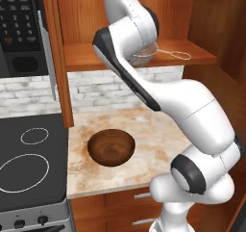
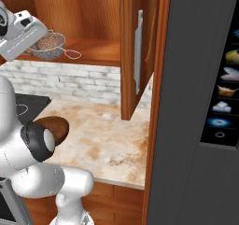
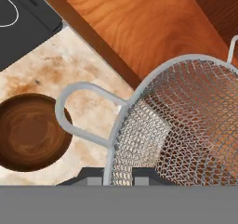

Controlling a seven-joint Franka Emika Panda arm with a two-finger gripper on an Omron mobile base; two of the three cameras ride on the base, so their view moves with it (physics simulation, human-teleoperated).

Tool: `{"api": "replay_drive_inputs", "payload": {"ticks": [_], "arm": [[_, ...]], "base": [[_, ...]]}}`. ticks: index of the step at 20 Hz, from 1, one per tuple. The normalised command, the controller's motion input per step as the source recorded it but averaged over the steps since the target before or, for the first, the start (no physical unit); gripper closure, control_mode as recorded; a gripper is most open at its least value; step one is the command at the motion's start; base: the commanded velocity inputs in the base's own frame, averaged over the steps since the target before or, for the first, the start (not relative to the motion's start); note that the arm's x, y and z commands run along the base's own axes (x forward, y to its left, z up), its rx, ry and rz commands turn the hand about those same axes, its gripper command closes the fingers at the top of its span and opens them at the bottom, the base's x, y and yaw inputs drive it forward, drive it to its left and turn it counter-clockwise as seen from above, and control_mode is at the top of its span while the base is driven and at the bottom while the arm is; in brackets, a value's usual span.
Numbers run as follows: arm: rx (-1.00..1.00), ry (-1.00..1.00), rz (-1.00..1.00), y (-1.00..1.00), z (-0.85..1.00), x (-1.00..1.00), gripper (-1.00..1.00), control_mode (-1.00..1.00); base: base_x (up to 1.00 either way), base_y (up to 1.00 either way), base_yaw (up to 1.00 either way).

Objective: Open the cabinet and setup a tea strainer by placing it in the bowl upright.

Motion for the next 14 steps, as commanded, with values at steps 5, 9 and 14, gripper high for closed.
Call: {"api": "replay_drive_inputs", "payload": {"ticks": [5,9,14], "arm": [[0.0,0.02,0.01,0.04,-0.77,-0.72,1.0,-1.0],[0.0,0.15,0.02,0.03,-0.96,-0.37,1.0,-1.0],[0.02,0.09,0.08,0.0,-0.81,-0.25,1.0,-1.0]], "base": [[0.0,0.0,0.0],[0.0,0.0,0.0],[0.0,0.0,0.0]]}}
